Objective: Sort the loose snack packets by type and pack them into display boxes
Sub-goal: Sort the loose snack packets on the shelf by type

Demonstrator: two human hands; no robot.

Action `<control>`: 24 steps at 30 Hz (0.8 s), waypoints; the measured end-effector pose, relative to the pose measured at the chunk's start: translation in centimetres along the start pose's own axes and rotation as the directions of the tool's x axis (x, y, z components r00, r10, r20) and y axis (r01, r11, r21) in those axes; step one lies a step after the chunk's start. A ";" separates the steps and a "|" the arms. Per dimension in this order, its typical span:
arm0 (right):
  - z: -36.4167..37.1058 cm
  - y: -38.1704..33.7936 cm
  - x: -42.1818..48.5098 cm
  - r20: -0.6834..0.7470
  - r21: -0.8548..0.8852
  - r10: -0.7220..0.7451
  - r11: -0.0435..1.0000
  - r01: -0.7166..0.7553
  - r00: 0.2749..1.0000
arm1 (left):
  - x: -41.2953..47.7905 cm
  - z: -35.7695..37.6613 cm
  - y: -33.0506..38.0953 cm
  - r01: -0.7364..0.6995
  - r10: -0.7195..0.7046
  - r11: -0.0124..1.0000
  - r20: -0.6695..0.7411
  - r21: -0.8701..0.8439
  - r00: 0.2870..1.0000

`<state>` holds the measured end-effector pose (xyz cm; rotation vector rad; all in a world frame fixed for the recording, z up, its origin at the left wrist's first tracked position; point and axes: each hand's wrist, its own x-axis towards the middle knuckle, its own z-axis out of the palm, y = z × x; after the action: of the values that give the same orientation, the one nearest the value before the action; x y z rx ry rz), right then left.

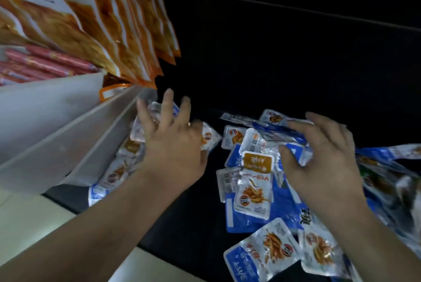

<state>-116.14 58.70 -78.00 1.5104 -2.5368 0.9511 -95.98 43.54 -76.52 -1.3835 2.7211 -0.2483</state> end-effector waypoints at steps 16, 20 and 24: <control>0.5 2.5 2.5 0.447 -0.330 0.162 0.944 -0.006 0.880 | 6.2 6.2 7.1 -0.266 0.250 0.833 -0.100 -0.485 0.963; 0.9 3.2 1.0 0.451 -0.420 0.231 0.907 -0.024 0.862 | 3.8 5.8 5.4 -0.354 0.175 0.840 -0.412 -0.411 0.894; 1.0 3.0 0.9 0.326 -0.356 0.217 0.930 -0.093 0.920 | 2.0 3.8 2.3 -0.228 -0.040 0.705 -0.359 -0.672 0.933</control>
<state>-118.80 58.48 -79.92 1.5066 -2.9127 0.2310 -98.49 42.86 -80.68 -1.4162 3.3694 0.7285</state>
